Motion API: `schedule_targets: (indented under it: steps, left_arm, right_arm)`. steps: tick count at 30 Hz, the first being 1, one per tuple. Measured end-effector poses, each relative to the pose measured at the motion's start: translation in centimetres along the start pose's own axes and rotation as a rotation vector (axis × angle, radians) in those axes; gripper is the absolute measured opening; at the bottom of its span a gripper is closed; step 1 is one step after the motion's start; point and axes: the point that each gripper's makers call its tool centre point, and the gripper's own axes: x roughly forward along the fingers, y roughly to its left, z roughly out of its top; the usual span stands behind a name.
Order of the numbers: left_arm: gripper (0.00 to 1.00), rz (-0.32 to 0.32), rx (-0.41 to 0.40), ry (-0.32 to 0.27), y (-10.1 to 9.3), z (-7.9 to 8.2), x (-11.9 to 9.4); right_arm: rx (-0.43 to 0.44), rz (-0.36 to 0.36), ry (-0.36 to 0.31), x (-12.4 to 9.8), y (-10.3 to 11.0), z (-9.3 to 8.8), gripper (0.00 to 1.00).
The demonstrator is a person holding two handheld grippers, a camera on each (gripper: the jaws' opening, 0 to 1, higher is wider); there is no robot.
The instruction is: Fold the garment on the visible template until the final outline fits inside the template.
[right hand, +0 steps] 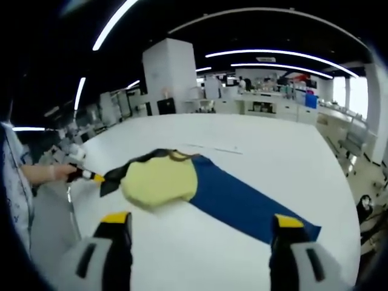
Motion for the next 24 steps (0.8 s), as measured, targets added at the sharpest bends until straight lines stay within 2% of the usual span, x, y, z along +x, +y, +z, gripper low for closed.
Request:
schedule_targets:
  steps: [8, 16, 18, 20, 22, 24]
  left_arm:
    - [0.0, -0.006, 0.005, -0.018, -0.5, 0.0, -1.3]
    - [0.0, -0.003, 0.028, -0.025, 0.7, 0.9, -2.6]
    - [0.0, -0.036, 0.033, -0.023, 1.1, 1.2, -2.7]
    - [0.0, -0.068, 0.094, -0.011, 1.4, 1.5, -2.8]
    - [0.0, -0.083, 0.116, 0.001, 1.2, 1.8, -3.0]
    - [0.0, -0.092, 0.128, 0.024, 1.9, 2.4, -3.0]
  right_arm:
    - [0.002, 0.006, 0.006, 0.3, 0.2, -0.3, 0.95]
    - [0.001, 0.009, 0.009, 0.4, 0.8, -0.1, 0.95]
    - [0.002, 0.01, 0.008, 0.4, 0.8, 0.0, 0.95]
    - [-0.001, 0.011, 0.013, 0.4, 1.0, 0.0, 0.95]
    - [-0.002, 0.011, 0.017, 0.5, 1.2, 0.0, 0.95]
    - [0.0, 0.01, 0.021, 0.4, 1.2, -0.1, 0.95]
